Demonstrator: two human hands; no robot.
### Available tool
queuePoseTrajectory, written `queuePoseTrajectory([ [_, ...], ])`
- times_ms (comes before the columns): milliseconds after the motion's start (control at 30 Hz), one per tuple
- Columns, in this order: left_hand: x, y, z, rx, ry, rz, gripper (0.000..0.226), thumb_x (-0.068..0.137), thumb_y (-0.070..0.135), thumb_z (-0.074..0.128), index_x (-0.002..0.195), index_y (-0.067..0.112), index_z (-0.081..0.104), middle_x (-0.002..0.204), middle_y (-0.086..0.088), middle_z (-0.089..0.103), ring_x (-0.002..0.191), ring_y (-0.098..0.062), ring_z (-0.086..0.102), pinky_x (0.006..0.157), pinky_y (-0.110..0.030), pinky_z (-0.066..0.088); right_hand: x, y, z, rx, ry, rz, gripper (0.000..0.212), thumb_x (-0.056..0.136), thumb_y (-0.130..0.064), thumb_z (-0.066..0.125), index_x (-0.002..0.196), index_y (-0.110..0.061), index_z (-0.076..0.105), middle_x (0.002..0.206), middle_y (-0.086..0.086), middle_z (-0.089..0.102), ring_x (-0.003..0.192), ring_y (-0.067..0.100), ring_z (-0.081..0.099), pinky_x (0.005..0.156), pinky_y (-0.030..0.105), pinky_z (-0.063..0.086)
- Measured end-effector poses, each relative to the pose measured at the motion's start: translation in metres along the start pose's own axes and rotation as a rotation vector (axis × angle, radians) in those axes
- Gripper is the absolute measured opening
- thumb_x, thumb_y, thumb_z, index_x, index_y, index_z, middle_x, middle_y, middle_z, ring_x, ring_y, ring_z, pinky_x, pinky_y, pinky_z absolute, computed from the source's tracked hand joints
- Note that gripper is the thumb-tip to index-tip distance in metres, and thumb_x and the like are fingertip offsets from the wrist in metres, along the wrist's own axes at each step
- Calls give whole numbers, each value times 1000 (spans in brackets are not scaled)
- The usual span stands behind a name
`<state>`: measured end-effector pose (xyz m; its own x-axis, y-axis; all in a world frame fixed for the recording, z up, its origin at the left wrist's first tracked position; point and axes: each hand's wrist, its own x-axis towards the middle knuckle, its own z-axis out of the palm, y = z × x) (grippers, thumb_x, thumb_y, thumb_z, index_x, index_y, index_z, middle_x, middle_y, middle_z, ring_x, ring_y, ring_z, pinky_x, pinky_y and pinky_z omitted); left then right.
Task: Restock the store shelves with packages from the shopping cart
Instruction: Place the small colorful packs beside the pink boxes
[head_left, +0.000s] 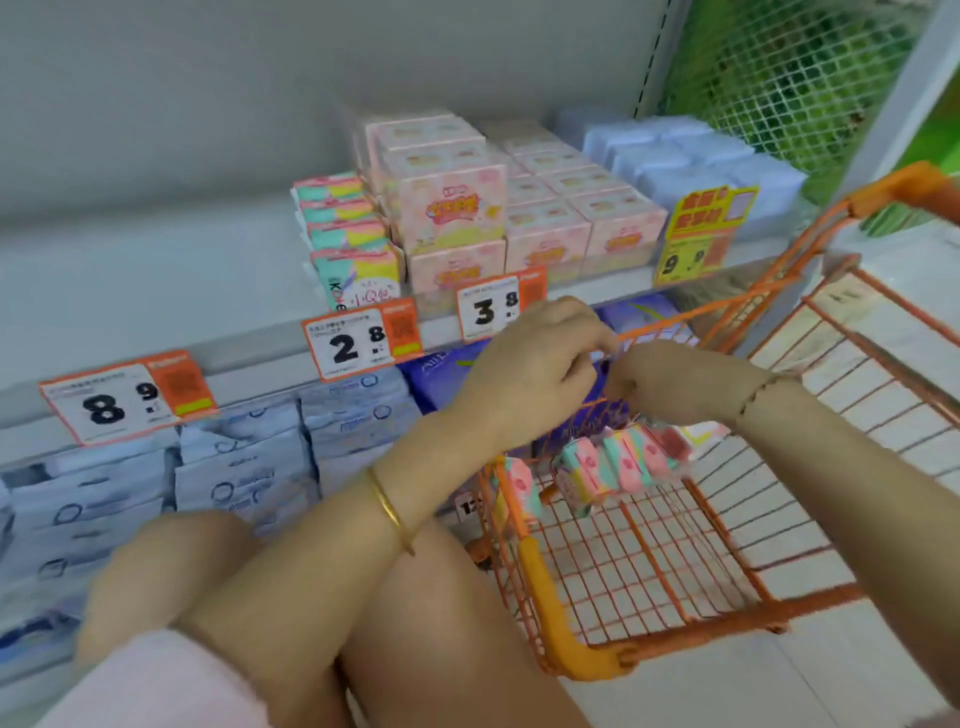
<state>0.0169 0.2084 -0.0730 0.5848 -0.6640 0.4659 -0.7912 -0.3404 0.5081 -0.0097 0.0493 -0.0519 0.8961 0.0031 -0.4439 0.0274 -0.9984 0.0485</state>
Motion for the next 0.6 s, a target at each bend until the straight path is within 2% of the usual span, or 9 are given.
queuePoseTrajectory([
  [67,2,1,20,10,-111,-22,33,81,10,39,96,7,68,102,-10,61,99,-28,54,87,-38,41,11,19,18,-9,-13,153,39,96,-6,41,58,-12,35,62,5,31,54,17,28,54,27,27],
  [100,4,1,26,24,-134,-50,31,83,7,41,98,8,68,104,-11,59,100,-28,53,87,-40,42,16,27,24,10,-1,217,40,95,-5,42,57,-13,31,61,5,31,54,17,30,53,27,30],
  [167,5,5,36,58,-130,-114,32,82,5,42,102,9,67,106,-12,58,101,-31,52,84,-41,43,24,38,37,78,22,328,33,95,-8,43,62,-8,39,67,7,41,62,23,44,57,27,38],
  [233,3,7,38,97,-107,-122,36,79,9,39,102,9,66,106,-13,58,100,-33,51,82,-42,44,36,44,55,104,43,393,23,97,-16,43,91,0,58,95,13,59,90,29,58,75,32,47],
  [267,2,7,40,110,-106,-112,37,78,10,38,102,8,66,107,-13,58,101,-33,51,82,-41,44,43,49,69,129,54,437,29,97,-23,43,111,-1,57,114,16,58,106,31,56,86,36,47],
  [333,0,5,42,119,-106,-107,34,81,9,39,103,7,66,110,-12,58,104,-32,51,84,-39,43,55,57,98,190,32,567,49,96,-34,43,135,-4,40,136,19,44,124,36,44,100,42,43],
  [433,-1,5,43,59,-50,-150,26,88,1,45,104,6,65,111,-10,57,107,-27,50,87,-36,41,64,63,118,260,58,674,62,94,-38,44,144,-8,21,144,25,30,131,43,33,102,50,40],
  [533,0,4,45,30,-13,-152,23,89,0,47,103,6,64,108,-9,57,103,-25,50,88,-35,40,62,65,114,276,46,661,74,88,-32,58,146,-17,13,145,23,28,129,45,34,99,53,42],
  [600,0,2,45,20,-1,-144,24,88,0,46,102,5,64,107,-9,57,102,-25,51,88,-36,41,60,65,106,306,-6,651,84,85,-30,63,148,-17,9,144,23,28,127,45,39,97,53,44],
])
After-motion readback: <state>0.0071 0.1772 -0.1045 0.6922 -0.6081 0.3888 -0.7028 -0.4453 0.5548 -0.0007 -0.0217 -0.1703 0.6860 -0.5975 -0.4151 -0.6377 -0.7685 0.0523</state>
